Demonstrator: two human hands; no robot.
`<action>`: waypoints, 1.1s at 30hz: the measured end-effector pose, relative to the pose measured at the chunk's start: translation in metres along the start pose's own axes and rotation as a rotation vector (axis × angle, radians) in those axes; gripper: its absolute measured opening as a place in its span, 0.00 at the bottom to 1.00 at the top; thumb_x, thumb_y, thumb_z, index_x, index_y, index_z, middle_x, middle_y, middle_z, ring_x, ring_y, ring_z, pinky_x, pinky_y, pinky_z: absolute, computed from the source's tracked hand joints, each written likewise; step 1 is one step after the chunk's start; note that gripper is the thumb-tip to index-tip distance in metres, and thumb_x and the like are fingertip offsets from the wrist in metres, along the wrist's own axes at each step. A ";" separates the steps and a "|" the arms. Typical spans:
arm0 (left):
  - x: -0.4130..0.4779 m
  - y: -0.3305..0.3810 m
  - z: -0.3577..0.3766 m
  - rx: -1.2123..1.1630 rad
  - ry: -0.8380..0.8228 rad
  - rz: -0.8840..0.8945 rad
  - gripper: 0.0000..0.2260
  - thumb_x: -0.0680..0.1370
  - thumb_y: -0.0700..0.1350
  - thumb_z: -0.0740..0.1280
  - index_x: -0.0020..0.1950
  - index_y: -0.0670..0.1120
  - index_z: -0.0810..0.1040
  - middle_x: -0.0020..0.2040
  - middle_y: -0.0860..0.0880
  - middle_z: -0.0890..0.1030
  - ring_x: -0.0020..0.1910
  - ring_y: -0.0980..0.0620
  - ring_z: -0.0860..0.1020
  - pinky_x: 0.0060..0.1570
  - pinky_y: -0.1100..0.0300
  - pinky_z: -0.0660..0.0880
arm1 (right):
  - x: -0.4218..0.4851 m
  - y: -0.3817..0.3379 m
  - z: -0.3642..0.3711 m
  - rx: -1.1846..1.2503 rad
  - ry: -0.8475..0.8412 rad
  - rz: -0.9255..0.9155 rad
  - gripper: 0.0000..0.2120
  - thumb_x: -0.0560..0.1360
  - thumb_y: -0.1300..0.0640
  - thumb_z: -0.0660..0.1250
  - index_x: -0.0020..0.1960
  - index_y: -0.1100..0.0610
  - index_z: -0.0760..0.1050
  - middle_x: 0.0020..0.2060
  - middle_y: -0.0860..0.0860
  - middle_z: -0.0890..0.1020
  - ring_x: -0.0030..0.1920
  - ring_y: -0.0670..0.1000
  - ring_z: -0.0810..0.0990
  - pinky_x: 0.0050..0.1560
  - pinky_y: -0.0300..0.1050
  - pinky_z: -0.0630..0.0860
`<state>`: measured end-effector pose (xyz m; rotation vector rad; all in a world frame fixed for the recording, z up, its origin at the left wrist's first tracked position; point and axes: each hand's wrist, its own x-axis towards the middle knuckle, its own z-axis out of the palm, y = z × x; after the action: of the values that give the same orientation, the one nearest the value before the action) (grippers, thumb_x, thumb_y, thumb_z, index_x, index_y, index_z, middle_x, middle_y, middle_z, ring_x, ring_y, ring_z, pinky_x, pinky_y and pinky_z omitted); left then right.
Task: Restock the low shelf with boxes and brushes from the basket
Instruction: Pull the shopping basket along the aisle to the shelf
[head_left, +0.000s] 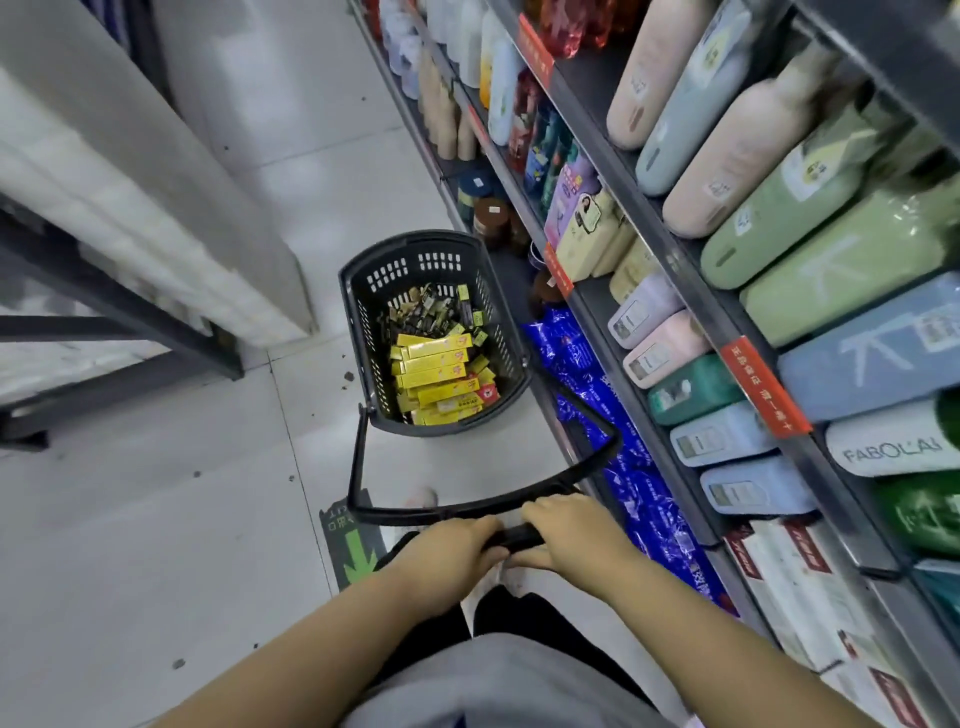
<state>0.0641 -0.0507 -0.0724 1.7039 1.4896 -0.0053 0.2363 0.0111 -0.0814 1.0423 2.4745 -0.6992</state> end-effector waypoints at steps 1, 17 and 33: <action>0.000 0.001 0.001 0.037 -0.016 -0.020 0.13 0.81 0.52 0.57 0.59 0.46 0.72 0.57 0.45 0.79 0.56 0.45 0.75 0.50 0.55 0.69 | -0.001 0.005 -0.002 0.015 -0.007 -0.012 0.26 0.71 0.32 0.60 0.50 0.55 0.71 0.48 0.52 0.79 0.51 0.55 0.76 0.44 0.48 0.66; 0.038 -0.022 -0.055 0.023 0.169 0.047 0.14 0.81 0.54 0.53 0.55 0.46 0.70 0.50 0.45 0.79 0.49 0.44 0.75 0.45 0.53 0.67 | 0.069 0.039 -0.065 -0.195 0.048 -0.277 0.25 0.75 0.33 0.53 0.50 0.55 0.71 0.47 0.54 0.81 0.49 0.58 0.79 0.39 0.49 0.65; 0.194 -0.133 -0.249 0.083 0.108 -0.058 0.15 0.82 0.53 0.54 0.56 0.43 0.69 0.55 0.42 0.79 0.54 0.42 0.74 0.47 0.53 0.64 | 0.305 0.061 -0.193 -0.170 -0.024 -0.099 0.23 0.73 0.35 0.59 0.51 0.55 0.73 0.49 0.52 0.80 0.54 0.56 0.76 0.51 0.49 0.64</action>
<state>-0.1134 0.2419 -0.0884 1.7500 1.6381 -0.0065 0.0533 0.3276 -0.0965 0.8496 2.5281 -0.5157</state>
